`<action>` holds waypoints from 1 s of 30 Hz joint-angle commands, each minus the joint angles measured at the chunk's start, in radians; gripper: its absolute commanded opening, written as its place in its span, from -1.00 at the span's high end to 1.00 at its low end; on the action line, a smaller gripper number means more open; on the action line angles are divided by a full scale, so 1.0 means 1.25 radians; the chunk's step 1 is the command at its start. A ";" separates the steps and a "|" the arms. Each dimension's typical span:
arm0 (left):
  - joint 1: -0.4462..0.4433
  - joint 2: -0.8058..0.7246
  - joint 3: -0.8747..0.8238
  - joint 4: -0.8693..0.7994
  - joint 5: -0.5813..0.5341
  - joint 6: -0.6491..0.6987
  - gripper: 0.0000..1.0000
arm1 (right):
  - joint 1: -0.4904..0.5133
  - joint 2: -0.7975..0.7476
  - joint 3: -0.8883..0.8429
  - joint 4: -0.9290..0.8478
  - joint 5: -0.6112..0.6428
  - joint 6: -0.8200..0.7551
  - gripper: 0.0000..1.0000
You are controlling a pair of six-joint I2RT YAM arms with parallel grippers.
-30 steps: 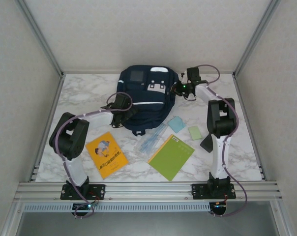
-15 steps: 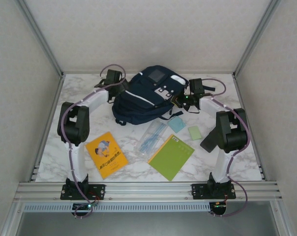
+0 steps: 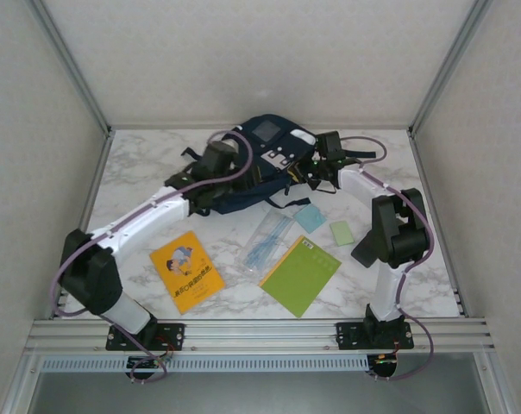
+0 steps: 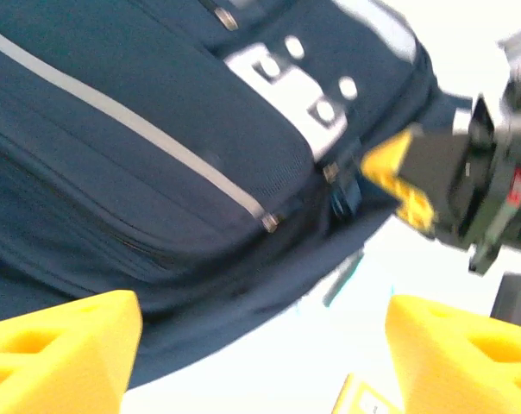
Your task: Pack the student bag
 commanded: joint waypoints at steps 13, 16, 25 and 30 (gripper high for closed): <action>-0.130 0.386 0.223 0.089 -0.129 0.045 -0.16 | 0.027 -0.005 0.044 0.039 -0.062 0.090 1.00; -0.130 0.425 0.261 0.095 -0.217 0.079 -0.19 | 0.027 -0.013 0.026 0.061 -0.070 0.108 1.00; -0.114 0.478 0.327 0.099 -0.340 0.129 0.26 | 0.026 -0.032 0.003 0.064 -0.072 0.102 1.00; -0.114 0.456 0.335 0.052 -0.278 0.132 0.89 | 0.017 -0.012 0.027 0.030 -0.033 0.052 1.00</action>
